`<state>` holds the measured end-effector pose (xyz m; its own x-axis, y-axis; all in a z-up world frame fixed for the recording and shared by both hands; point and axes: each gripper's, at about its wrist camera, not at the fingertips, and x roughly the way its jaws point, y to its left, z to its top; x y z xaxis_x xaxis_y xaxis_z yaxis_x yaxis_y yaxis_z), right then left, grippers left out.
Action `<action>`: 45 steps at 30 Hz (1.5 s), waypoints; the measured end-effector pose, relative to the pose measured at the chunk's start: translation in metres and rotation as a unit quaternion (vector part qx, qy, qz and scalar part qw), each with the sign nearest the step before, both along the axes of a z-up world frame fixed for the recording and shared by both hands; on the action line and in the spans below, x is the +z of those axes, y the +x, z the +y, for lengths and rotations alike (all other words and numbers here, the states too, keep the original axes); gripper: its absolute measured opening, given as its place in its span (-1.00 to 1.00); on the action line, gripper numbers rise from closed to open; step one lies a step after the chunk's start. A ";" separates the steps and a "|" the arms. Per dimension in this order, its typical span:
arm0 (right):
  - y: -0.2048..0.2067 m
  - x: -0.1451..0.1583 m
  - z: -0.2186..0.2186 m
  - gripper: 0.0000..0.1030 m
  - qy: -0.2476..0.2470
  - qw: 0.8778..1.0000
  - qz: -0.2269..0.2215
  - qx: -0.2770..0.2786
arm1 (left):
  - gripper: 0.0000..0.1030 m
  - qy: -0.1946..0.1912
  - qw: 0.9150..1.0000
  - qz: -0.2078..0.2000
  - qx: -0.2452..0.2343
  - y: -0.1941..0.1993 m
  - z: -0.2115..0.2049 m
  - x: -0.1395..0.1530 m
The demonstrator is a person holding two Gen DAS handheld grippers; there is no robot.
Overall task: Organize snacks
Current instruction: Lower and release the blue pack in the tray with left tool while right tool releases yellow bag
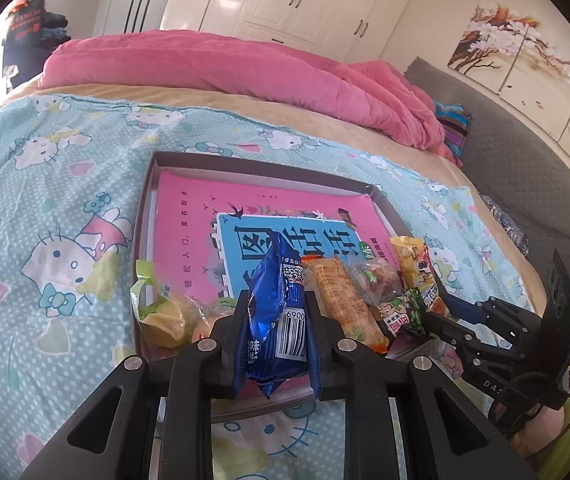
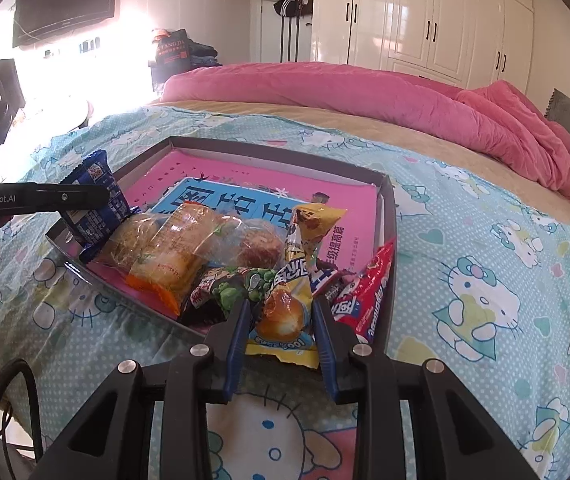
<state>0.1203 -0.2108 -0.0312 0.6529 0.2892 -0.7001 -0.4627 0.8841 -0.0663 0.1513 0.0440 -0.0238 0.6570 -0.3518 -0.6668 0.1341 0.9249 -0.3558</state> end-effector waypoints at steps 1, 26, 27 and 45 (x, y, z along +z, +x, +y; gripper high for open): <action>0.001 -0.001 0.000 -0.37 0.000 1.000 -0.001 -0.001 | -0.54 0.001 1.000 0.000 -0.001 0.000 0.000 0.000; 0.007 -0.005 -0.001 -0.37 0.028 1.000 -0.003 -0.002 | -0.26 0.017 1.000 -0.006 0.015 0.000 0.001 0.005; 0.007 -0.005 -0.001 -0.37 0.028 1.000 -0.004 -0.002 | -0.17 0.017 1.000 -0.007 0.018 -0.001 0.002 0.006; 0.003 -0.001 0.000 -0.21 0.030 0.999 -0.017 -0.005 | 0.22 0.043 0.998 -0.034 0.039 -0.006 0.005 0.020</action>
